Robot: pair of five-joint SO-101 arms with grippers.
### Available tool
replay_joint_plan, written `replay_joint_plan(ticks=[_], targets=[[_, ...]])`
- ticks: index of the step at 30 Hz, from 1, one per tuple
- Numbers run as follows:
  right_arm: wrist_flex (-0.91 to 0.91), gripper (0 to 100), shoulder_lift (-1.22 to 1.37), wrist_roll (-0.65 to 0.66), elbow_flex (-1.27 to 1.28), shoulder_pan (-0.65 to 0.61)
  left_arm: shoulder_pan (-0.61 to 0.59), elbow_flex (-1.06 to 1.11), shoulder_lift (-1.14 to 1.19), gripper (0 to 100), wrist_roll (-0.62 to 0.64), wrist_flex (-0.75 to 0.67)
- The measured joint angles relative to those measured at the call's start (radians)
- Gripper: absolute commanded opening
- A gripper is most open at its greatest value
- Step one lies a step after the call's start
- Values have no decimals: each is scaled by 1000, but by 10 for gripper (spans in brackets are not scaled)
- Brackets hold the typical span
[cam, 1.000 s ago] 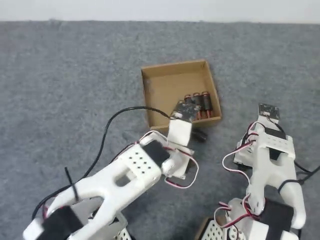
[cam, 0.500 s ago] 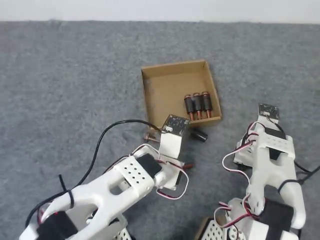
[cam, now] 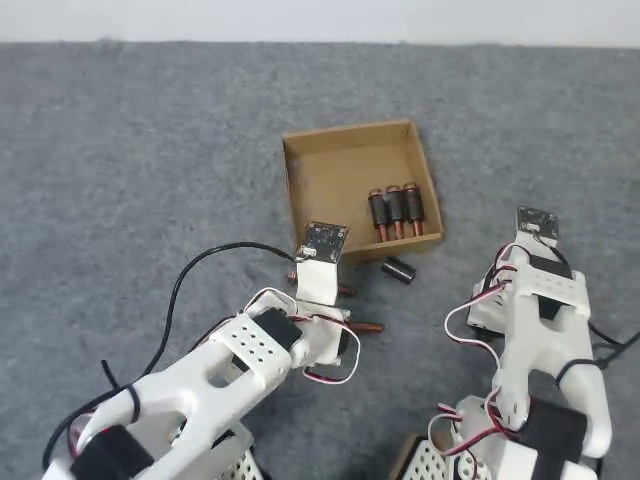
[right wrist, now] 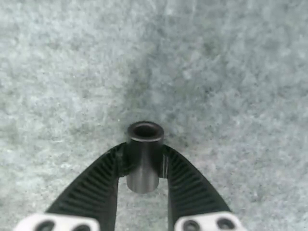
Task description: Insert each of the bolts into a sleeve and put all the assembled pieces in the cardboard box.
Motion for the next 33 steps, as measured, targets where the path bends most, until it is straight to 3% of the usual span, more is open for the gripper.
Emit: replay_joint_plan(ticks=[9,17,22,33], targets=[[0,6,0,0,0,0,-6,-2,-21,12,0,9],[0,6,0,0,0,0,-8,-66,-198,12,0,275],[0,6,0,0,0,0,-8,-66,-157,12,0,269],[0,6,0,0,0,0,-6,-101,164,13,2,153]])
